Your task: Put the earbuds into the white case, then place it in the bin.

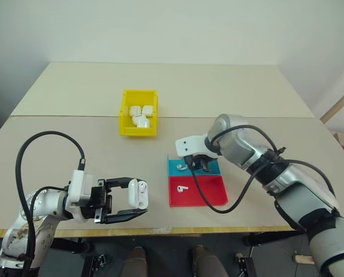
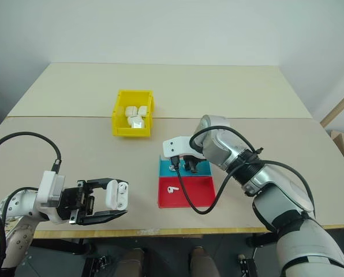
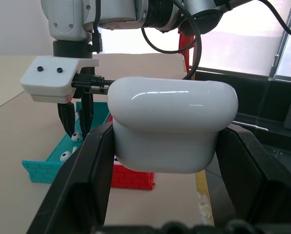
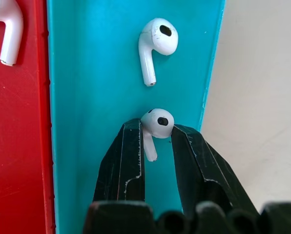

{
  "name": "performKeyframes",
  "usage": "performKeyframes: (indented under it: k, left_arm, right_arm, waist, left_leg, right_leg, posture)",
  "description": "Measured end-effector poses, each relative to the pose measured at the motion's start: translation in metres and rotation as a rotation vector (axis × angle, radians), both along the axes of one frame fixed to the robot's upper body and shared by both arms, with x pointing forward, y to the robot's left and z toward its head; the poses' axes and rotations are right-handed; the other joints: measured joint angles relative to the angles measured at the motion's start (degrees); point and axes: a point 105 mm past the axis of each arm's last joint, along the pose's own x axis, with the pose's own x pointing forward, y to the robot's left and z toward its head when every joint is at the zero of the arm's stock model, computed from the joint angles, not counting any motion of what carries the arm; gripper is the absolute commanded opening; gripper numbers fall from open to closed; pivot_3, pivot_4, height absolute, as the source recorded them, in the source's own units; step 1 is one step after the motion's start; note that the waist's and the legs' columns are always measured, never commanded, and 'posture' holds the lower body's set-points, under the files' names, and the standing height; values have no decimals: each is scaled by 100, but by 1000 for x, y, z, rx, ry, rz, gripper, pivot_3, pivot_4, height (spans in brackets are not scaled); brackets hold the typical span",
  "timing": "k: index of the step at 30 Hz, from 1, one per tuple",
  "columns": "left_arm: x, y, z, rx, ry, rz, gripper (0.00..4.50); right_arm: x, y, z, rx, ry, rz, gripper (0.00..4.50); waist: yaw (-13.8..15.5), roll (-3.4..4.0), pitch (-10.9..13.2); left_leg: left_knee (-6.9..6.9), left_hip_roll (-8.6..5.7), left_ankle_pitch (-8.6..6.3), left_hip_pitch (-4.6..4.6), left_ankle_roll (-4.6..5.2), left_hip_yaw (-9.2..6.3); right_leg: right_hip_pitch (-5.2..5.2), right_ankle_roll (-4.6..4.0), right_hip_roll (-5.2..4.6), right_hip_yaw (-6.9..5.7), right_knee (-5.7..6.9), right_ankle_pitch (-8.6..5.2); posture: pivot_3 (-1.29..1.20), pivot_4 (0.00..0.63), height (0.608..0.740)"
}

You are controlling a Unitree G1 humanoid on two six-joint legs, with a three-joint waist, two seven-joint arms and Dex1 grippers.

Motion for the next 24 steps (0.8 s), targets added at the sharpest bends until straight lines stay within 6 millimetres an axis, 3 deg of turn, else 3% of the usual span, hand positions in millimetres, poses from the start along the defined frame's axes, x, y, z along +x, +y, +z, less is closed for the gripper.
performKeyframes:
  k: [5,8,12,14,18,24]
  left_arm:
    - [5,-2,8,-11,-36,1,2831]
    - [10,-9,15,-34,-68,-10,2831]
    - [25,-25,24,-42,-99,7,2831]
    - [34,-32,28,-56,-104,33,2831]
    - [35,-40,29,-68,-96,7,2831]
    - [35,-53,38,-103,-112,-44,2831]
  right_arm:
    - [0,-3,61,366,-54,-87,647]
    - [-5,-14,93,655,-104,-145,647]
    - [-19,-28,116,957,-143,-191,647]
    - [-39,-30,124,1149,-166,-158,647]
    - [-65,-32,124,1337,-186,-140,647]
    - [-113,-25,148,1603,-130,27,647]
  waist:
    - [32,0,0]
    - [74,-1,0]
    - [114,-2,-1]
    - [88,-2,-2]
    - [30,-2,-1]
    - [3,-1,-2]
  left_leg:
    - [0,-1,0,0,0,-4]
    - [1,-4,0,-1,0,-10]
    - [4,-5,0,0,0,-11]
    - [0,-3,-1,0,1,-12]
    - [-3,-3,0,-1,1,-13]
    - [-1,-2,1,13,0,-13]
  right_leg:
    - [6,0,-1,-4,-3,0]
    - [12,1,-1,-8,-4,0]
    - [14,2,0,-6,-1,1]
    - [12,2,2,-5,-2,1]
    - [11,2,1,-5,0,1]
    - [26,3,3,-4,2,3]
  posture:
    - [0,150,740]
    - [0,150,740]
    - [0,150,740]
    - [0,150,740]
    - [0,150,740]
    - [0,150,740]
